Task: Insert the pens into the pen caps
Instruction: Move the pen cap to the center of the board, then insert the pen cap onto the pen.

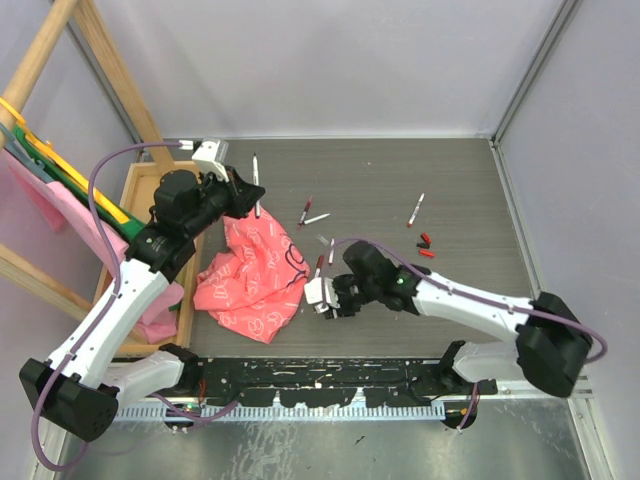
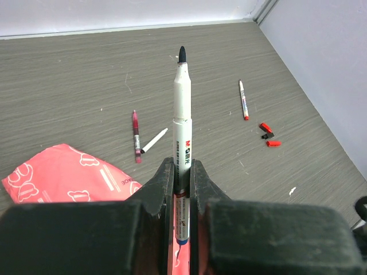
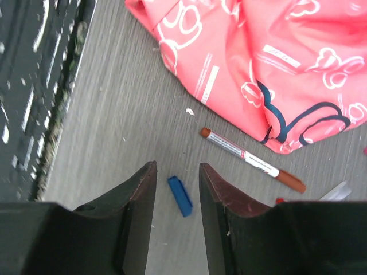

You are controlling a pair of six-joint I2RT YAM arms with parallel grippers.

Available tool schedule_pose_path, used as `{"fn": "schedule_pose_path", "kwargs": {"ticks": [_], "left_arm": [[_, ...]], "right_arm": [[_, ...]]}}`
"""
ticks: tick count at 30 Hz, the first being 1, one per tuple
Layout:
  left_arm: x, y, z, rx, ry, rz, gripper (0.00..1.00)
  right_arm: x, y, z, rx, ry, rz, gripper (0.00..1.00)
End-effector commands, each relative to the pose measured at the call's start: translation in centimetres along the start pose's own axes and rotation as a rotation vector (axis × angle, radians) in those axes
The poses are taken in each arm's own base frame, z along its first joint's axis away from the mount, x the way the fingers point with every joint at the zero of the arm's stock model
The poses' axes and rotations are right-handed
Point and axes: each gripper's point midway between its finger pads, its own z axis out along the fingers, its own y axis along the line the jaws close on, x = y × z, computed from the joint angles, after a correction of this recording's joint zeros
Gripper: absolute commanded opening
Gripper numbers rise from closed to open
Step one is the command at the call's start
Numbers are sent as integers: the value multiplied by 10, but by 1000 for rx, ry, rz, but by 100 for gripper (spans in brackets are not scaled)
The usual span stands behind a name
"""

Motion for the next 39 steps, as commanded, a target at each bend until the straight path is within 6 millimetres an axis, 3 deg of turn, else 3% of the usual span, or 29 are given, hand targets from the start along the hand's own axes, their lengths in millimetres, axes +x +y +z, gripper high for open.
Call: {"fn": "schedule_pose_path", "kwargs": {"ticks": [1, 5, 10, 18, 23, 28, 32, 39], "left_arm": [[-24, -6, -5, 22, -84, 12, 0], [-24, -6, -5, 25, -83, 9, 0], [-24, -4, -5, 18, -83, 8, 0], [-23, -4, -4, 18, -79, 4, 0], [-23, -4, -4, 20, -78, 0, 0], [-23, -5, -3, 22, -77, -4, 0], [-21, -3, -2, 14, -73, -4, 0], [-21, -3, -2, 16, -71, -6, 0]], "right_arm": [[-50, -33, -23, 316, -304, 364, 41], [-56, -44, -50, 482, -417, 567, 42], [-48, -56, -71, 634, -496, 873, 42], [-20, -69, -85, 809, -371, 1259, 42], [-6, -70, -81, 884, -329, 1501, 52], [16, -51, -63, 992, -249, 1774, 52], [30, -35, -56, 1109, -207, 1863, 52], [35, -27, -45, 1249, -101, 1975, 52]]}}
